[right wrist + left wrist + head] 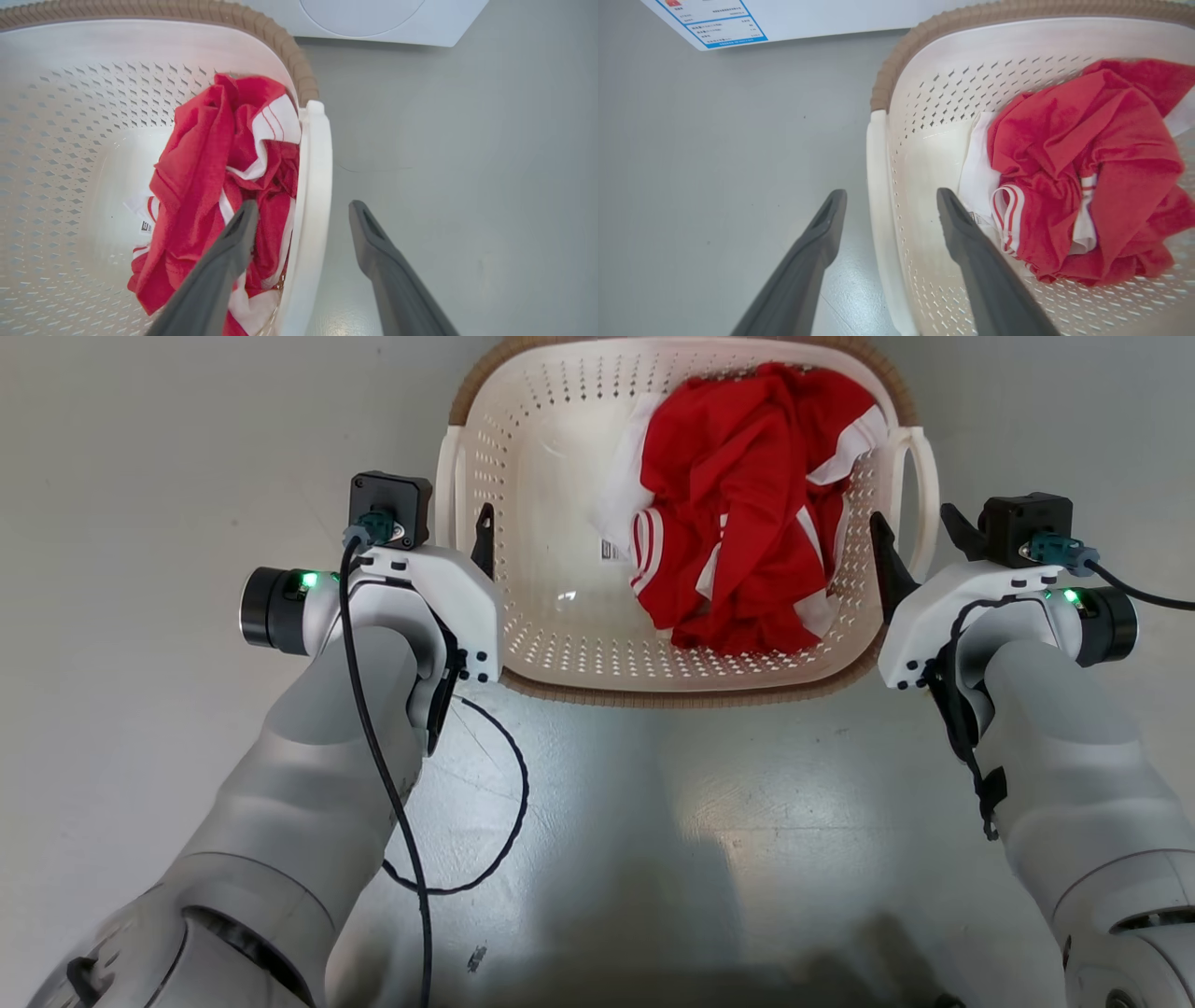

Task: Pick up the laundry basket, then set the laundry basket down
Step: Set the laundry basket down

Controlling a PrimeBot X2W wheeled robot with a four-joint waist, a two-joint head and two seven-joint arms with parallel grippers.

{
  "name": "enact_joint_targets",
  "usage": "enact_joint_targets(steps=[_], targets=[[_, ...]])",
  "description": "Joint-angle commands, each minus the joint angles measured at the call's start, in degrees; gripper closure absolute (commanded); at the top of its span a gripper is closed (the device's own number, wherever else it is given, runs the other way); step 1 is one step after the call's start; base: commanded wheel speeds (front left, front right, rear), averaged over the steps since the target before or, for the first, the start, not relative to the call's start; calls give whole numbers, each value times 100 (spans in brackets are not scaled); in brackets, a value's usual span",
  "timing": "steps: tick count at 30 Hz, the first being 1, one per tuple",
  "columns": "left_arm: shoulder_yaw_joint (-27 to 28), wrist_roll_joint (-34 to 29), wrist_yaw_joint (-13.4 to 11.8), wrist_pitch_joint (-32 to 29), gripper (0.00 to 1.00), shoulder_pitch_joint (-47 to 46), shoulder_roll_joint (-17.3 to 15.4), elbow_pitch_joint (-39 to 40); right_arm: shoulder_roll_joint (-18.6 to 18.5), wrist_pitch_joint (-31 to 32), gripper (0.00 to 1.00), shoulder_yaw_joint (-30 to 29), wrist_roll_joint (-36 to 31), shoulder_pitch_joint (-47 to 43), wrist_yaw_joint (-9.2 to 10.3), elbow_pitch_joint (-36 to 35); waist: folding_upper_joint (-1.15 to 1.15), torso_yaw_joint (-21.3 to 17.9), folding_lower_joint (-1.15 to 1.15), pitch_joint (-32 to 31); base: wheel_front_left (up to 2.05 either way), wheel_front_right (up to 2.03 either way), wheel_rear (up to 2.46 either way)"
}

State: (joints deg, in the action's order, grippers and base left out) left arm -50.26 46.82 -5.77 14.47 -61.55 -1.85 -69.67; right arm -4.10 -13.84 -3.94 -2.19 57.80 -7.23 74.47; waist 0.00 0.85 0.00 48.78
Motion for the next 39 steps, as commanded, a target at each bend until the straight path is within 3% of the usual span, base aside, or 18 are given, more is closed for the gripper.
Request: enact_joint_targets(steps=[1,17,39], targets=[[93,-34,-1,52,0,122,-114,49,123,-97,0,63,46,-226,-25,-65,0,-7,0,-39,0,0,0],[842,-414,-32,52,0,923,-203,787,123,-115,0,238,296,-805,-25,-670,0,-42,0,-1086,0,0,0],[2608,-1680,161,52,0,3005,-285,2514,123,-116,0,338,322,-2597,-25,-2605,0,-82,0,-3017,0,0,0]])
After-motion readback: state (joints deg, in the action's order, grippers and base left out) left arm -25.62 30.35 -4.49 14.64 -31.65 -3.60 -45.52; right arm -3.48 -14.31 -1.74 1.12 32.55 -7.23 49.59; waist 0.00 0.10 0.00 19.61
